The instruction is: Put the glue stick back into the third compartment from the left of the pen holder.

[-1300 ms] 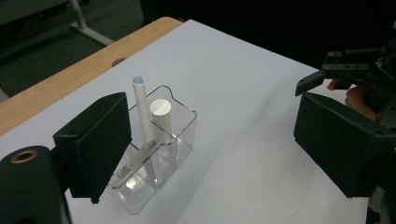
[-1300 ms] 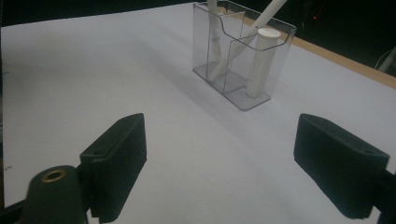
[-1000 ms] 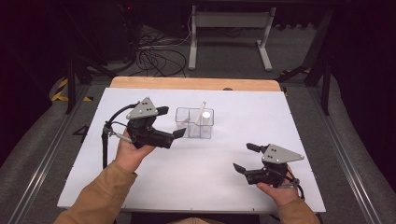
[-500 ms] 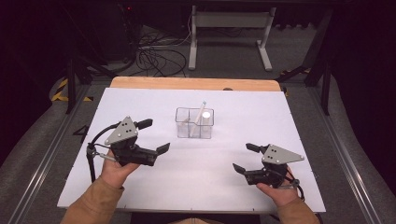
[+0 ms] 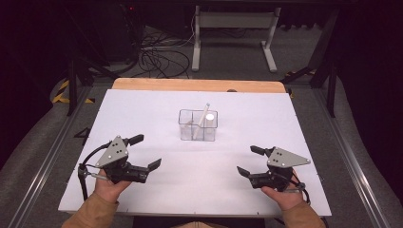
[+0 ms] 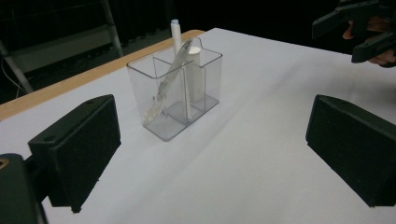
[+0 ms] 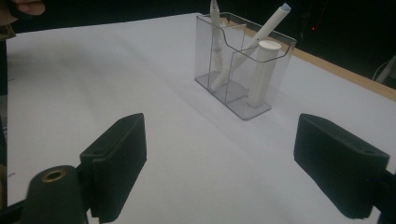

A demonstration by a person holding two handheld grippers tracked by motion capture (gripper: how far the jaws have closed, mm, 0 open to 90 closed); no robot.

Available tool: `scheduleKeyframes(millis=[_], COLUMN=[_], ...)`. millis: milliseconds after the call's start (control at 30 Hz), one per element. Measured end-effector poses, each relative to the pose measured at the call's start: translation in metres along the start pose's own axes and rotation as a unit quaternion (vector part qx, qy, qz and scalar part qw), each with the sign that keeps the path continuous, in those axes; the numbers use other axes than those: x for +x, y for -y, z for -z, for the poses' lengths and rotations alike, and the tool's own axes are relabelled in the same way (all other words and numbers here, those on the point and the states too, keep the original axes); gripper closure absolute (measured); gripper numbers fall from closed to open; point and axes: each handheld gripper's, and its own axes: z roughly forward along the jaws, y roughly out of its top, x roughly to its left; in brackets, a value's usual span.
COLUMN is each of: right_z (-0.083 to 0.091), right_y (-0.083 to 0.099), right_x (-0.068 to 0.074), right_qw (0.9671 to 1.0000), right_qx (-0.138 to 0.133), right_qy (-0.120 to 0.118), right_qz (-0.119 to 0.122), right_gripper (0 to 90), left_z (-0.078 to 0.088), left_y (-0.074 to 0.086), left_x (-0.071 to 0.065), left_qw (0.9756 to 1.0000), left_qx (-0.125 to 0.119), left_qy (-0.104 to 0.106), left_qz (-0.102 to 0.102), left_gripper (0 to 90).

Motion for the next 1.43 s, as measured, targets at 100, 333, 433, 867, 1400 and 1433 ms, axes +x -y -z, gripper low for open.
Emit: scheduleKeyframes(millis=[100, 333, 433, 867, 1400, 1433], right_z=[0.0, 0.0, 0.0, -0.001, -0.005, -0.005], right_y=[0.0, 0.0, 0.001, 0.005, 0.006, 0.007], right_x=[0.0, -0.001, 0.0, -0.002, -0.001, -0.002], right_qw=[1.0, 1.0, 1.0, 1.0, 0.9999, 0.9999], right_qx=[-0.001, -0.003, 0.0, 0.005, 0.011, 0.011], right_qy=[0.0, 0.001, 0.001, 0.003, 0.001, 0.001], right_qz=[0.0, -0.003, -0.002, -0.004, -0.003, -0.003], right_gripper=[17.7, 17.6, 17.6, 17.5, 17.5, 17.5], left_z=[0.001, 0.006, 0.006, 0.007, 0.009, 0.01], left_y=[0.01, 0.029, 0.038, 0.054, 0.05, 0.05], left_x=[0.001, 0.004, 0.004, 0.007, 0.007, 0.007], left_qw=[0.9999, 0.9996, 0.9994, 0.9989, 0.9984, 0.9984], left_qx=[0.013, 0.026, 0.031, 0.039, 0.041, 0.04], left_qy=[-0.003, -0.013, -0.013, -0.015, -0.018, -0.018], left_qz=[0.007, 0.004, -0.002, 0.023, 0.033, 0.036], left_gripper=[4.0, 3.8, 3.6, 3.2, 3.1, 3.0])
